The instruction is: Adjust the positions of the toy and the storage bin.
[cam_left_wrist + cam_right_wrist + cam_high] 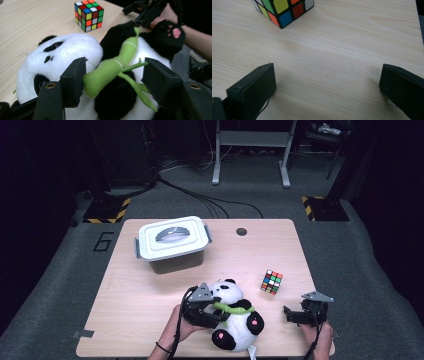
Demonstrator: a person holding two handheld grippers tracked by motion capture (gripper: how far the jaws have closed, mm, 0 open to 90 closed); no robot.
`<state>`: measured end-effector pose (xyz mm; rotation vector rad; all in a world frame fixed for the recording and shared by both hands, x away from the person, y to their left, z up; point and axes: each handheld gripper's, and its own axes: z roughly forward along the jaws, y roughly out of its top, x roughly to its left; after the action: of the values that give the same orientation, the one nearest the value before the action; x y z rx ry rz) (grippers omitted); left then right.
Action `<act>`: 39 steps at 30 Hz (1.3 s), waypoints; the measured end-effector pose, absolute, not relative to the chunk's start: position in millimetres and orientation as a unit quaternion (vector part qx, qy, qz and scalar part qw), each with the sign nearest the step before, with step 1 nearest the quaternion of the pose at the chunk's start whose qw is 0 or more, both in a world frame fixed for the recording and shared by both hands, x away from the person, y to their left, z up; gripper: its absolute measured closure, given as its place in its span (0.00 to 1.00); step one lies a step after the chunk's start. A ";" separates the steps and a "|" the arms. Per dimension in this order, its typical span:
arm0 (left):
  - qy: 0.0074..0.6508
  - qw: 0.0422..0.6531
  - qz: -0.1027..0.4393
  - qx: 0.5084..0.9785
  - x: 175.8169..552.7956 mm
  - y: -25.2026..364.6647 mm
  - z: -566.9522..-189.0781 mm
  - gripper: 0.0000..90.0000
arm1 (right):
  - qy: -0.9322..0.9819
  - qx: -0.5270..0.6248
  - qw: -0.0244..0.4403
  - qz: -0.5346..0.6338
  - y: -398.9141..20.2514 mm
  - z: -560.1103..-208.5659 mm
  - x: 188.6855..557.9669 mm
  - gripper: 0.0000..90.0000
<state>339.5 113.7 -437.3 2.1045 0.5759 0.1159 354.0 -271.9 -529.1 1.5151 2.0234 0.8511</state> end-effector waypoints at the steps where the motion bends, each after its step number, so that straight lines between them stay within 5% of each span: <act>1: 0.236 0.459 0.047 0.856 340.1 113.6 -438.0 0.49 | 0.737 0.552 0.235 0.310 -271.9 -529.1 354.0 0.00; 12: 0.205 0.449 0.030 0.869 333.1 111.1 -446.1 0.80 | 0.737 0.552 0.235 0.310 -272.0 -529.1 354.0 0.00; 19: 0.233 0.484 0.045 0.842 328.4 120.0 -444.9 0.82 | 0.737 0.553 0.235 0.310 -271.9 -529.1 353.9 0.00; 30: 0.340 0.483 0.140 0.795 321.4 139.3 -435.4 0.82 | 0.737 0.552 0.235 0.310 -271.9 -529.1 353.9 0.00; 39: 0.371 0.472 0.151 0.785 317.1 143.4 -442.4 0.78 | 0.737 0.553 0.236 0.310 -271.9 -529.1 353.9 0.00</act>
<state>317.1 143.4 -442.4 1.9222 0.9086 0.3689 353.9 -271.9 -529.1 1.5155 2.0213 0.8499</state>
